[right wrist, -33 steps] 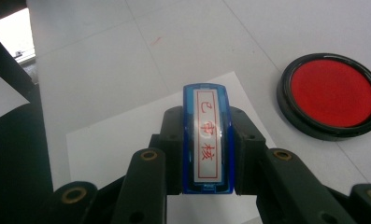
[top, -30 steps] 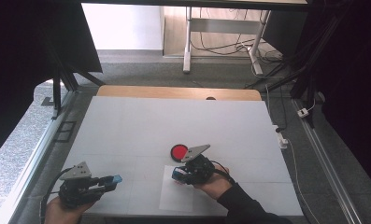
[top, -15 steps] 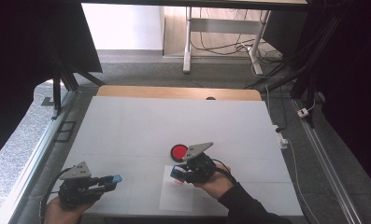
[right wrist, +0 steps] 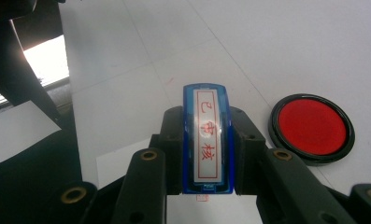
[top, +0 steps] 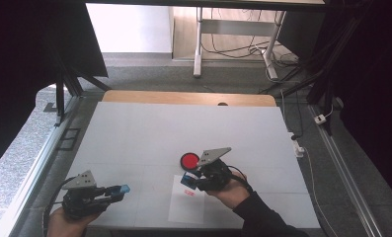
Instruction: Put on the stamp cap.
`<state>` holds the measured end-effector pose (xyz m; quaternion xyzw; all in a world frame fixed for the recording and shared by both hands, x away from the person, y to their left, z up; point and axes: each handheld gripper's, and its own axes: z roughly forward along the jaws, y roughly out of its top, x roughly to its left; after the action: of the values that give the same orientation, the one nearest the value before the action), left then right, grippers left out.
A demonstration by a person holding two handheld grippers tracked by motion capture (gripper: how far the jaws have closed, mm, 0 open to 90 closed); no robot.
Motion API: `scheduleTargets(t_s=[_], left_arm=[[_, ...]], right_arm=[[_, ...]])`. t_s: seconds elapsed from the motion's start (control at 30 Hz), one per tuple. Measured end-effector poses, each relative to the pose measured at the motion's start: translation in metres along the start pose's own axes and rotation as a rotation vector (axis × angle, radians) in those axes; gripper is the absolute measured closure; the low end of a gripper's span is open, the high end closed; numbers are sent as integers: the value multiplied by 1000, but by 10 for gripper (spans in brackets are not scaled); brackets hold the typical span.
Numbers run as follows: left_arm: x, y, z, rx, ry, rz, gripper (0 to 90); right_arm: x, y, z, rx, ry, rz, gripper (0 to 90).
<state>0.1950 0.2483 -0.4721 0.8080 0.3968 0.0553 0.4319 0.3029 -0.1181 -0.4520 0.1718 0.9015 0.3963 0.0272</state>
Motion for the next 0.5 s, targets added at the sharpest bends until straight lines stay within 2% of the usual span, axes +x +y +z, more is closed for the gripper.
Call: scheduleTargets(t_s=[0.3,0.5], left_arm=[[-3,6,0,-8,-34,14,686],[-6,12,4,-15,-78,29,686]], right_arm=[[4,5,-7,-27,19,-24,709],[3,8,-13,-51,18,-14,709]])
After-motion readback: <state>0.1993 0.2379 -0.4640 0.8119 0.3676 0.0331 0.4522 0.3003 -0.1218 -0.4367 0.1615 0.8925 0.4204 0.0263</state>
